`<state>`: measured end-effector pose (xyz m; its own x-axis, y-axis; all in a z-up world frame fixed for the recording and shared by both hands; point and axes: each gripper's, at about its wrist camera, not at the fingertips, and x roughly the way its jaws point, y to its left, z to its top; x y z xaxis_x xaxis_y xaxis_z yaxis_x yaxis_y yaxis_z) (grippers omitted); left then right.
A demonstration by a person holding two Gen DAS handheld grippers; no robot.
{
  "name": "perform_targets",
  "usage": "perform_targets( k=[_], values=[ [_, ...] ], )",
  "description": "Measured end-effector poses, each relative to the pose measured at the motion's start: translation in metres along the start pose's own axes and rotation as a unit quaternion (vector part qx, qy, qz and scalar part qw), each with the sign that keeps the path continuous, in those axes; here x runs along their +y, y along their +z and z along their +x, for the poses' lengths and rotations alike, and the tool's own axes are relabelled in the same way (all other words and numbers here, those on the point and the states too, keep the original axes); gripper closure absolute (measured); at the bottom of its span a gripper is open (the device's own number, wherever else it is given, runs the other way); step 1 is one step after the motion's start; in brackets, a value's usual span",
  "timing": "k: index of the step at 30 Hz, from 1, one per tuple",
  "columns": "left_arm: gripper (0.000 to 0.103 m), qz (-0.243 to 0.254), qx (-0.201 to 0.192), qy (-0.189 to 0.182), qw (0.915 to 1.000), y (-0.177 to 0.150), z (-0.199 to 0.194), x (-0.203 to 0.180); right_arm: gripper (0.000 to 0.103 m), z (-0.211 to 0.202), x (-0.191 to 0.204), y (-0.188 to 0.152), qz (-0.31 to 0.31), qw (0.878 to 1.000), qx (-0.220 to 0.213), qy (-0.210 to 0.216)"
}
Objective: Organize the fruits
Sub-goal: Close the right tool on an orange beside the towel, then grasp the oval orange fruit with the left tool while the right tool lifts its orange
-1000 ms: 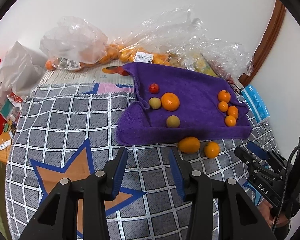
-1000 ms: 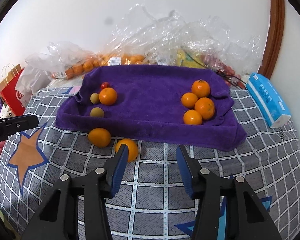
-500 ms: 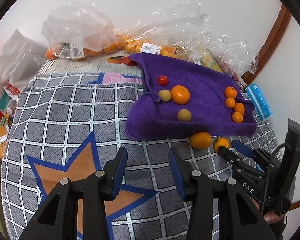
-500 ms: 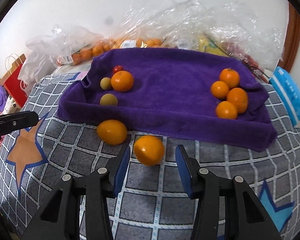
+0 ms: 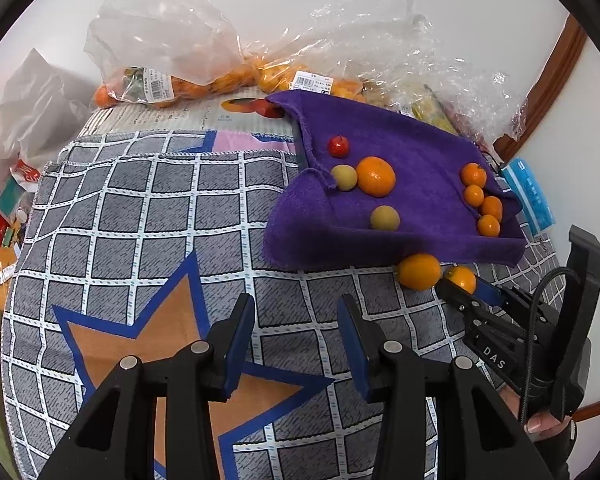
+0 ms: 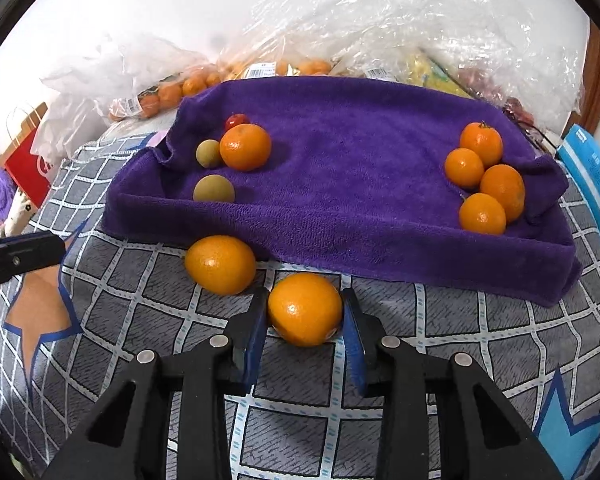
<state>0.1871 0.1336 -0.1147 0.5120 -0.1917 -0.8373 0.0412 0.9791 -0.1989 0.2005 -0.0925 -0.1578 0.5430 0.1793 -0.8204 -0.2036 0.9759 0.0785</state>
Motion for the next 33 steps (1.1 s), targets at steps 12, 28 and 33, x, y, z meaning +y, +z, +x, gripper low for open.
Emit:
perform_targets(
  k=[12, 28, 33],
  values=[
    [0.063, 0.033, 0.001, 0.002, 0.9995, 0.000, -0.001, -0.035, 0.068, -0.034, -0.019, 0.002, 0.005, 1.000, -0.030, -0.008],
    [0.056, 0.038, 0.028, -0.009, 0.9988, -0.006, 0.028, -0.091, 0.068, -0.091, -0.085, -0.014, 0.036, 0.995, -0.066, -0.062],
    [0.047, 0.028, 0.037, -0.002, 0.9989, -0.010, 0.041, -0.092, 0.068, -0.095, -0.101, -0.020, 0.046, 0.995, -0.063, -0.066]
  ],
)
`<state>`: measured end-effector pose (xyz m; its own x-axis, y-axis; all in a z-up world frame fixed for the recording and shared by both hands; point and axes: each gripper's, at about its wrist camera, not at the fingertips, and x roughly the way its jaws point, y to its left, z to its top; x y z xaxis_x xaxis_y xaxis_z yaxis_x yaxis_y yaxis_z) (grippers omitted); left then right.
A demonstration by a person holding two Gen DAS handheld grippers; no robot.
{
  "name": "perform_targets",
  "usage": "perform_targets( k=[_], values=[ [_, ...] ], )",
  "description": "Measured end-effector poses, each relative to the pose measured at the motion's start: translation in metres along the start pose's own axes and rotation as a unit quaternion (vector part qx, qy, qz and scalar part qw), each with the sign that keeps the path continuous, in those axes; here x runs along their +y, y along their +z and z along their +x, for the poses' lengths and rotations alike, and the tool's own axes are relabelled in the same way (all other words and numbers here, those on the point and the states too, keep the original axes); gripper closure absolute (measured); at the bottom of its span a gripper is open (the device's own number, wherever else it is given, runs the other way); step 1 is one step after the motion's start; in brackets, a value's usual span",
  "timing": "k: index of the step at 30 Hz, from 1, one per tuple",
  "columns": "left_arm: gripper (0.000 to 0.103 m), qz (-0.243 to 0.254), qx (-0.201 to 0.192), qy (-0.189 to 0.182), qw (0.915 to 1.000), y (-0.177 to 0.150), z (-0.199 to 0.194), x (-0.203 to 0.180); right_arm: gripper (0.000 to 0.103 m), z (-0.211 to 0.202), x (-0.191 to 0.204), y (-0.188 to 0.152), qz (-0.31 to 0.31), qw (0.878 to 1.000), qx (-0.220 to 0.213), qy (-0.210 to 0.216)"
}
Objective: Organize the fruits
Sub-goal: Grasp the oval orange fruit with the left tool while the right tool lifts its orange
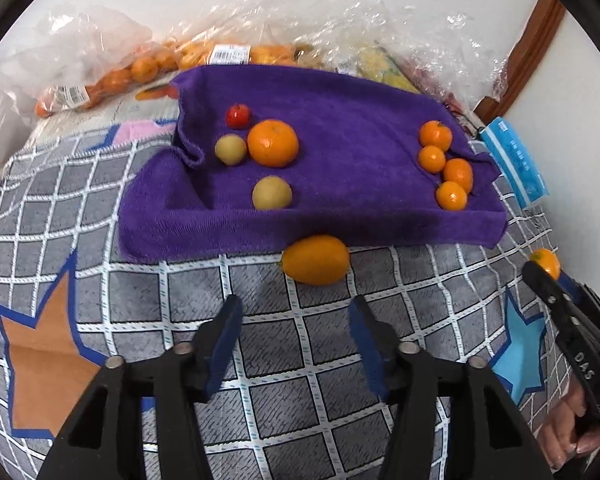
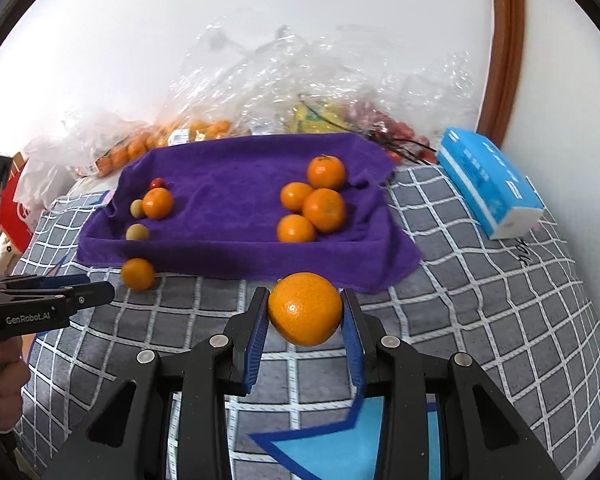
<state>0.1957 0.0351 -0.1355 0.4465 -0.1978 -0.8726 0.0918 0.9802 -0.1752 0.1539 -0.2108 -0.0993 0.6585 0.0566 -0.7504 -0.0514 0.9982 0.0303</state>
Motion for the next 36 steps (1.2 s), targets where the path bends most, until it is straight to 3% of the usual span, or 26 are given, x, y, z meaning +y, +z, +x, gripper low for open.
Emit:
perform_targets(
  k=[9, 23, 26, 36],
  values=[
    [0.047, -0.022, 0.003, -0.022, 0.9995, 0.000, 0.023, -0.002, 0.068, 0.003, -0.013, -0.009, 0.004, 1.000, 0.010, -0.001],
    [0.050, -0.034, -0.016, 0.012, 0.9992, 0.018, 0.037, -0.021, 0.068, 0.009, -0.028, -0.017, 0.016, 0.999, 0.026, 0.008],
    [0.062, -0.046, -0.016, 0.022, 0.9986, 0.021, 0.039, -0.022, 0.068, 0.008, -0.027, -0.017, 0.014, 1.000, 0.026, 0.011],
    [0.062, -0.051, -0.006, 0.007, 0.9987, 0.013, 0.029, -0.020, 0.068, 0.002, -0.018, -0.020, 0.007, 0.999, 0.023, 0.024]
  ],
)
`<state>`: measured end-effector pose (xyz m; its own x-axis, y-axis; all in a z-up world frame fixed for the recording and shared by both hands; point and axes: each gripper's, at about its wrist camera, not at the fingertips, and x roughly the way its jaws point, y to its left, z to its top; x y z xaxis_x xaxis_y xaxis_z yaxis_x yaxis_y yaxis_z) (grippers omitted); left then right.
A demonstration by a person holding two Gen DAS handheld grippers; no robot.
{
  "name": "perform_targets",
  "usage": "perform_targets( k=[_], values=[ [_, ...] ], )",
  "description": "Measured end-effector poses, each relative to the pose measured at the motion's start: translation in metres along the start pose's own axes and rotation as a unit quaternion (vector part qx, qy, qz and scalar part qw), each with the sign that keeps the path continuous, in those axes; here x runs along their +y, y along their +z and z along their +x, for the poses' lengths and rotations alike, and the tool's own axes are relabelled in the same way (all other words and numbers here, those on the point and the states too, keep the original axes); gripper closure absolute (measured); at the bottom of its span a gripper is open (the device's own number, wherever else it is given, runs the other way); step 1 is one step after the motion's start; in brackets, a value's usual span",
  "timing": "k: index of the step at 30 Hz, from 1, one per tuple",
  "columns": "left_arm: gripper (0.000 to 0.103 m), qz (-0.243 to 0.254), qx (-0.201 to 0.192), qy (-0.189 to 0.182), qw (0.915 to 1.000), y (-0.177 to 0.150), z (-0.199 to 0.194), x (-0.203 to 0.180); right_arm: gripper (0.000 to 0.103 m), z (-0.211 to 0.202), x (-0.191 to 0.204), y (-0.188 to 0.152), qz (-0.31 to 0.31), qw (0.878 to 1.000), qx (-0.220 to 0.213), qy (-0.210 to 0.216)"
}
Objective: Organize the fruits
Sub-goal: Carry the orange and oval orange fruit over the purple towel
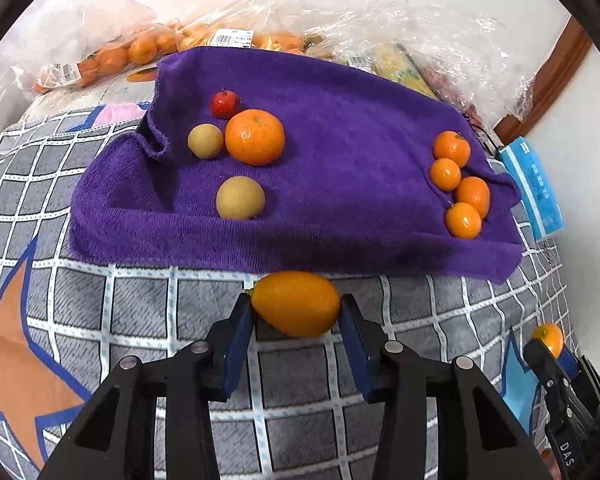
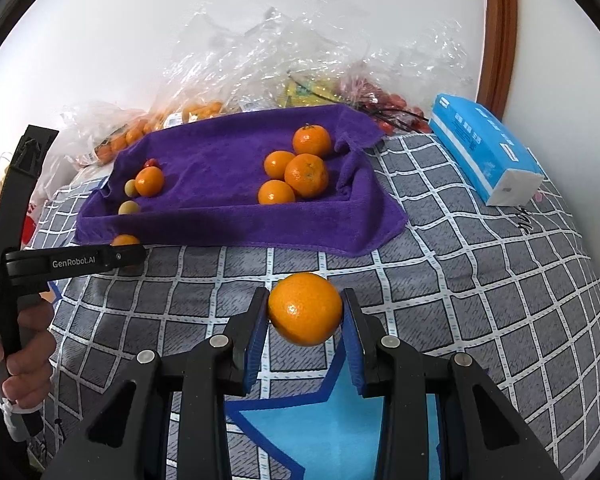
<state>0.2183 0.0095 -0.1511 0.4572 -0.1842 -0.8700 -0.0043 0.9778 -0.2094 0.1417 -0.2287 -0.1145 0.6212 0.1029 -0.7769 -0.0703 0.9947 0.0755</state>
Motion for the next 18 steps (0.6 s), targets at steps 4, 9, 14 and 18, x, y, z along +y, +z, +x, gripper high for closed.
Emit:
perform_targets(
  k=[4, 9, 14, 18],
  values=[
    [0.062, 0.008, -0.003, -0.003, 1.0000, -0.008, -0.013, 0.002, 0.068, -0.005, 0.007, -0.001, -0.004, 1.000, -0.002, 0.002],
    [0.062, 0.017, -0.013, -0.004, 0.9998, -0.015, -0.031, 0.002, 0.068, -0.012, 0.014, -0.001, -0.006, 1.000, -0.007, 0.004],
    [0.062, 0.019, -0.034, -0.005, 0.9992, -0.019, -0.054, 0.004, 0.068, -0.021, 0.023, 0.003, -0.014, 1.000, -0.014, 0.005],
    [0.062, 0.023, -0.050, -0.014, 0.9984, -0.019, -0.072, 0.007, 0.068, -0.030, 0.031, 0.007, -0.020, 0.999, -0.025, 0.002]
  ],
)
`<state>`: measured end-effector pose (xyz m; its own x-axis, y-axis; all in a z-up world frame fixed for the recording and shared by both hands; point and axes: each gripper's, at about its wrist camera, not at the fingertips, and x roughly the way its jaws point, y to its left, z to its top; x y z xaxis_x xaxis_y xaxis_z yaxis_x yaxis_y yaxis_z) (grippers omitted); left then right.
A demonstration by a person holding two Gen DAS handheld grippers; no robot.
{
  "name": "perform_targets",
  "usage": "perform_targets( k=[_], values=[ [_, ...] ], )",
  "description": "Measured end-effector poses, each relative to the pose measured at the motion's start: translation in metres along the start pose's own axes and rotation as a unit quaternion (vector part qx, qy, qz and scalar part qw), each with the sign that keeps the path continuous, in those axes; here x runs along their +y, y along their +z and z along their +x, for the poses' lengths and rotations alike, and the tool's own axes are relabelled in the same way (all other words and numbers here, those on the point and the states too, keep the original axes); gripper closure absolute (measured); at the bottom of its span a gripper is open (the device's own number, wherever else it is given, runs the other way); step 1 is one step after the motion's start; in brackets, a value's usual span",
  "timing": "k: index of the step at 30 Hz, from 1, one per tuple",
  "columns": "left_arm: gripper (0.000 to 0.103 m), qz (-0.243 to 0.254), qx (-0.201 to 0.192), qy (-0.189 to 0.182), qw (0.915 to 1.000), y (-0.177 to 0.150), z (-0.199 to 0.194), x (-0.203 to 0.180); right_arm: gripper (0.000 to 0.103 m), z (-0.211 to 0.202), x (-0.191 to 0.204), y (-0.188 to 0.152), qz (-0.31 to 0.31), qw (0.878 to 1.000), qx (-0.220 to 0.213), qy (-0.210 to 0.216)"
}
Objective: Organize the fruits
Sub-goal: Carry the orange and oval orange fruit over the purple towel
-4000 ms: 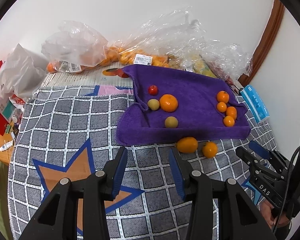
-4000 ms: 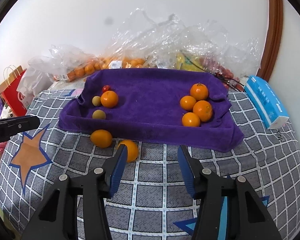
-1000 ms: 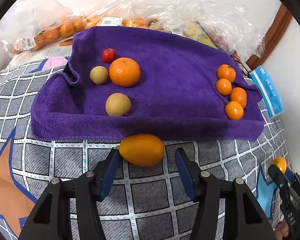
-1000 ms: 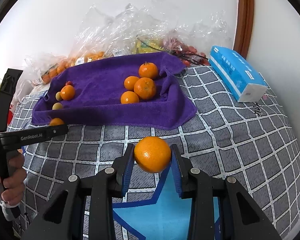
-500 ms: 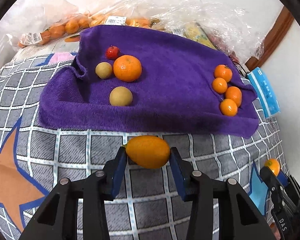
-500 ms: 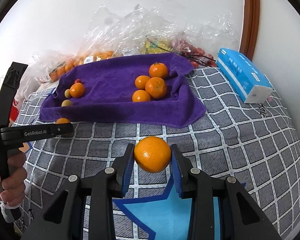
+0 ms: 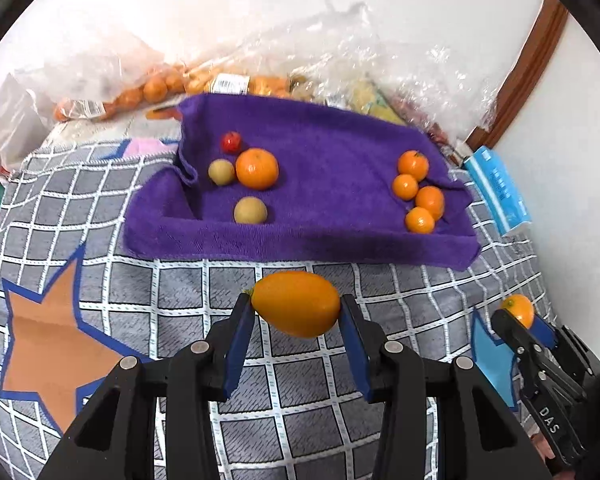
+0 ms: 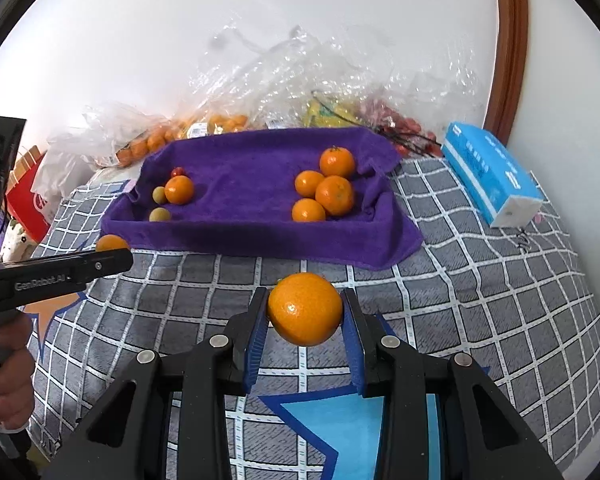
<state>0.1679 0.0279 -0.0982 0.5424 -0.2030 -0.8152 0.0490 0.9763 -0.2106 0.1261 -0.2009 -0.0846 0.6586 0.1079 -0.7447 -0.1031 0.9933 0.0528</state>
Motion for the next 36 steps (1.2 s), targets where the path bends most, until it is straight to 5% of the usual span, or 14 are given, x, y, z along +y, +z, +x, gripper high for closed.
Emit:
perform_targets(
  k=[17, 36],
  values=[
    [0.062, 0.019, -0.053, -0.009, 0.9984, 0.013, -0.047, -0.001, 0.068, -0.023, 0.025, 0.019, -0.019, 0.999, -0.042, 0.003],
    [0.062, 0.013, -0.069, -0.004, 0.9975, 0.027, -0.056, 0.002, 0.068, -0.022, 0.034, 0.047, -0.040, 0.998, -0.054, -0.004]
  ],
)
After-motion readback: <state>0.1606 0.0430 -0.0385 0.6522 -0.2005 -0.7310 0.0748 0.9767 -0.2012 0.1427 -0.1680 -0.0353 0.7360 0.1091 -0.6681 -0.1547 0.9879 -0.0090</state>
